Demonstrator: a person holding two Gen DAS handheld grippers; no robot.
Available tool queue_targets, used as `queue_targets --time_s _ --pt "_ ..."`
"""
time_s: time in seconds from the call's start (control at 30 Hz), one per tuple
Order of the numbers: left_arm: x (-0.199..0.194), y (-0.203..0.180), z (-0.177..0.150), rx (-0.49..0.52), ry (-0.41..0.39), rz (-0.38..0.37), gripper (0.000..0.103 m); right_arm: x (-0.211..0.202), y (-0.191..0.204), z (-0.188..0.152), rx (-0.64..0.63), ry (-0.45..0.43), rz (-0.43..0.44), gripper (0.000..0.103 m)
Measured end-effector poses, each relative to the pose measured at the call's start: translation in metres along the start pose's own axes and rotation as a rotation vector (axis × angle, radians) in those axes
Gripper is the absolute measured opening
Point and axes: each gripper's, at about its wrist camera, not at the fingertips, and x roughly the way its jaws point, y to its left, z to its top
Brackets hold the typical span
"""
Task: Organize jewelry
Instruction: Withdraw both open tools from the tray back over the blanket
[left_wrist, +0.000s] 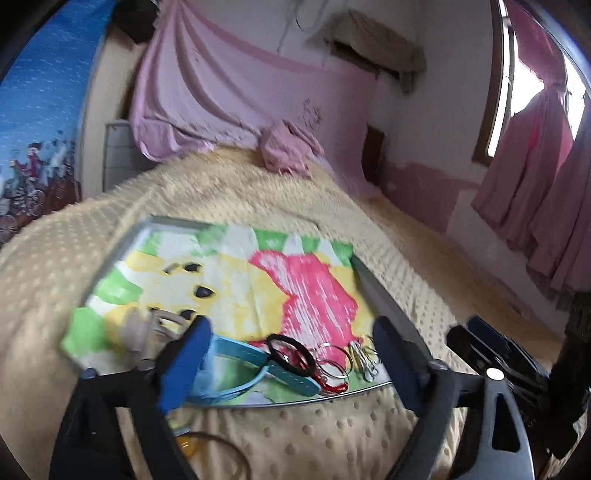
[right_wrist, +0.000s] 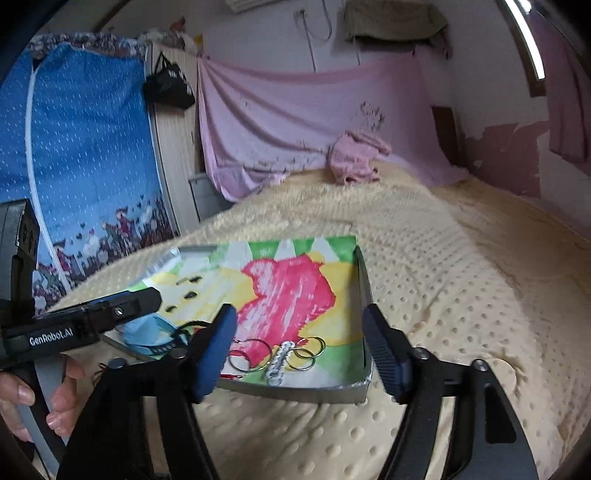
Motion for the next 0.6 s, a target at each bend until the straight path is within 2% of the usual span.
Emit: queue_targets --time_s 0.17,0.27,0.4,0.6 --pt "-0.035 0.011 -0.007 0.0 -0.111 0.054 0.103 -0.038 0.01 -0.003 -0.007 -0.101 0.002 0.089" --pt "-0.055 0.019 -0.015 0.012 -0.164 0.084 0.103 -0.057 0.019 -0.008 -0.008 -0.154 0.009 0.092" --pt "-0.077 0.03 -0.028 0.029 -0.194 0.127 0.103 -0.078 0.034 -0.017 -0.018 -0.206 0.019 0.099" --pt "-0.106 0.048 -0.049 0.036 -0.216 0.193 0.103 -0.103 0.055 -0.028 -0.045 -0.249 0.039 0.099"
